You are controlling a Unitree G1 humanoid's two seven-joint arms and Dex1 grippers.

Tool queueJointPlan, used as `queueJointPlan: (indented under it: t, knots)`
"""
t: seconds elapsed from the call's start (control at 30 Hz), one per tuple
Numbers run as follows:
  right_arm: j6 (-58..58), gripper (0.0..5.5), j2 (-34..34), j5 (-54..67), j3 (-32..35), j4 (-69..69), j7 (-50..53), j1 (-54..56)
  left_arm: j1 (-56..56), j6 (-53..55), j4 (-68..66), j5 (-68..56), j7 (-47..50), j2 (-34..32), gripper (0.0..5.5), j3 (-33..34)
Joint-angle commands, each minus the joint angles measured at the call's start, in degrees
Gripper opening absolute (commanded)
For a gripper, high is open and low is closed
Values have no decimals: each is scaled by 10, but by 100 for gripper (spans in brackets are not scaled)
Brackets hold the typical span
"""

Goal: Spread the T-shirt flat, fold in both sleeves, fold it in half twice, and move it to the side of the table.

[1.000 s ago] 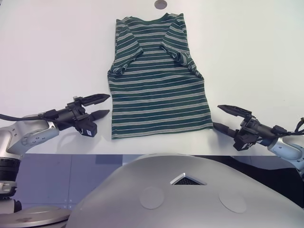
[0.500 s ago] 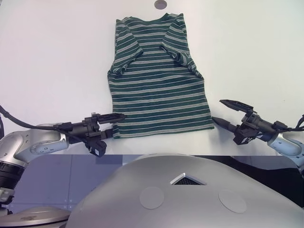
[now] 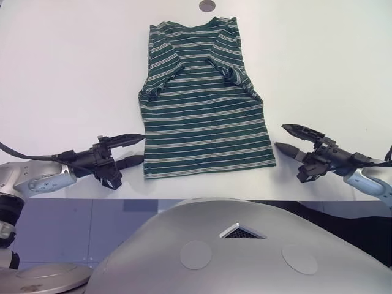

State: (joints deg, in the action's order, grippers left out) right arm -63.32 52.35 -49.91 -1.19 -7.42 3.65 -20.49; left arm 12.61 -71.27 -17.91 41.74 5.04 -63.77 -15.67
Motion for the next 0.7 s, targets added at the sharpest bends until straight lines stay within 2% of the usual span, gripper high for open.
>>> queueJointPlan:
  t: [0.03, 0.33, 0.6, 0.7]
  knots:
    - [-20, 398, 11, -59, -55, -3, -4, -37, 23, 55, -46, 138, -54, -19, 384, -55]
    - [15, 398, 9, -56, -83, -34, 32, -22, 48, 57, 7, 109, -77, -7, 384, -56]
    - [20, 398, 13, -42, -109, -61, 34, -1, 127, 171, 235, -21, -209, -18, 384, -48]
    - [22, 337, 17, -38, -113, -62, 36, 1, 131, 206, 255, -32, -237, -8, 388, -43]
